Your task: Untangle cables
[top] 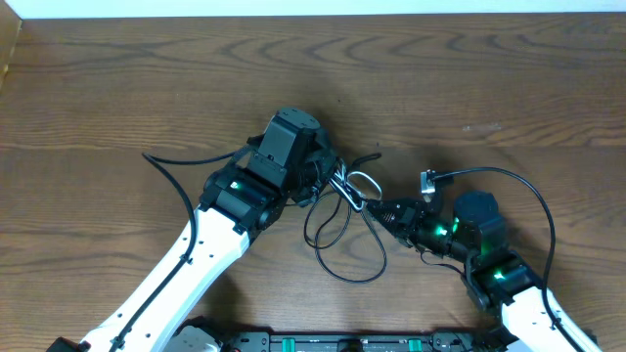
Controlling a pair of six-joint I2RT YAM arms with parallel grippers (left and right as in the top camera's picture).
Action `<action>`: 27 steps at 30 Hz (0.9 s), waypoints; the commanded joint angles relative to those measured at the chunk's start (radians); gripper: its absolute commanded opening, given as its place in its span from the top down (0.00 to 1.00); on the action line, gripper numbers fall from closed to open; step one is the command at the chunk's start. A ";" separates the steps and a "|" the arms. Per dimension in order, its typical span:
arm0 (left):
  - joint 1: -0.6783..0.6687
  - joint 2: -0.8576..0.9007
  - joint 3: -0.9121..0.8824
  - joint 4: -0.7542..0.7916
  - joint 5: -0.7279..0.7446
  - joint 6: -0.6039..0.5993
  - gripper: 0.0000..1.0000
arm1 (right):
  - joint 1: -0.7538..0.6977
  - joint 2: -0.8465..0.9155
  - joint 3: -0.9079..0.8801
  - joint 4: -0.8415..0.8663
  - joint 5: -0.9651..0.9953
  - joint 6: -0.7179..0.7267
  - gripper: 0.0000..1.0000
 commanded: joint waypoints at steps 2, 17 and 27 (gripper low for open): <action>0.005 0.003 0.009 0.005 0.024 0.086 0.92 | -0.009 0.000 0.006 0.027 0.024 0.077 0.65; -0.051 0.004 0.009 0.035 0.049 0.059 0.92 | 0.066 0.001 0.006 0.090 0.092 0.259 0.76; -0.081 0.004 0.009 0.042 0.052 -0.010 0.93 | 0.102 0.016 0.006 0.113 0.103 0.311 0.78</action>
